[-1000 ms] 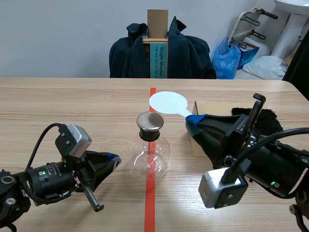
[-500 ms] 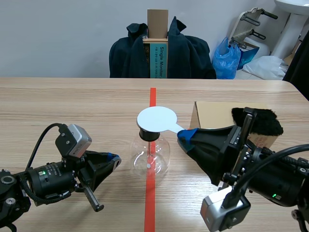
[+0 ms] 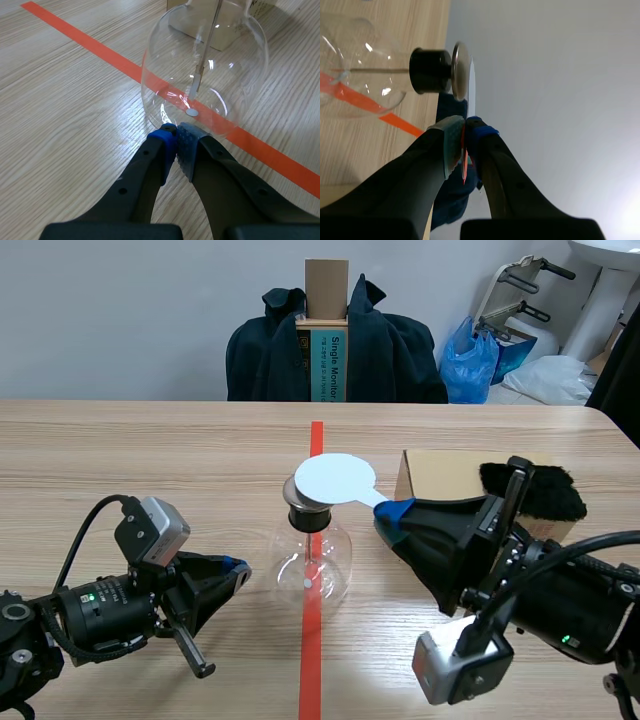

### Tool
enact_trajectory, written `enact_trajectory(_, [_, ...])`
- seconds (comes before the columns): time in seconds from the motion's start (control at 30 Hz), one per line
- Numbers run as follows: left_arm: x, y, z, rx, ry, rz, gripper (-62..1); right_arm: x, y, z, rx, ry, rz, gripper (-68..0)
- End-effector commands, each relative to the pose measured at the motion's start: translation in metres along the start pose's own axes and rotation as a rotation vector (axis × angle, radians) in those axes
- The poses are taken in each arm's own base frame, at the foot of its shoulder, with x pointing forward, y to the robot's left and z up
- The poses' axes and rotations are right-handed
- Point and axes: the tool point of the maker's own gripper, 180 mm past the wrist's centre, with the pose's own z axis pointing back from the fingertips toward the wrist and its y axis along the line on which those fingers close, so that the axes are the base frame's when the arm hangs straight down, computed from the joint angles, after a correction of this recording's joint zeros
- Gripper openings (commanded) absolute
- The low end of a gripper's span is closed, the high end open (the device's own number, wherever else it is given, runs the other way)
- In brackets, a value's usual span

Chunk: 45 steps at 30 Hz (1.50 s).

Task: Do the electroscope experiment.
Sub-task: 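Move the plate toward and away from the electroscope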

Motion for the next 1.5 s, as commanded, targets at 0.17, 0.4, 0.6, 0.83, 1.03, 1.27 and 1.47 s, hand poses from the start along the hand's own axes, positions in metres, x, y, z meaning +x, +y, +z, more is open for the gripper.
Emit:
enact_trajectory(0.17, [0.014,0.003,-0.002,0.008,-0.045,-0.004,-58.2,-0.036,-0.011,0.003,-0.025,0.181,0.024,-66.9])
enact_trajectory(0.4, [0.014,0.003,-0.002,0.008,-0.045,-0.004,-58.2,-0.061,-0.011,0.009,-0.027,0.325,0.022,-66.9])
enact_trajectory(0.6, [0.014,0.002,-0.003,0.007,-0.046,-0.003,-58.2,-0.068,-0.011,0.012,-0.027,0.364,0.022,-66.9])
enact_trajectory(0.83, [0.014,0.002,-0.003,0.007,-0.046,-0.003,-58.2,-0.052,-0.011,0.006,-0.027,0.274,0.024,-66.9])
enact_trajectory(1.03, [0.014,0.002,-0.003,0.007,-0.046,-0.003,-58.2,-0.031,-0.011,0.002,-0.029,0.152,0.030,-66.9])
enact_trajectory(1.27, [0.014,0.002,-0.003,0.007,-0.046,-0.002,-58.2,-0.008,-0.015,-0.002,-0.050,0.029,0.058,-66.9])
enact_trajectory(1.47, [0.014,0.002,-0.003,0.007,-0.046,-0.002,-58.2,0.003,-0.014,-0.001,-0.047,-0.035,0.059,-66.9])
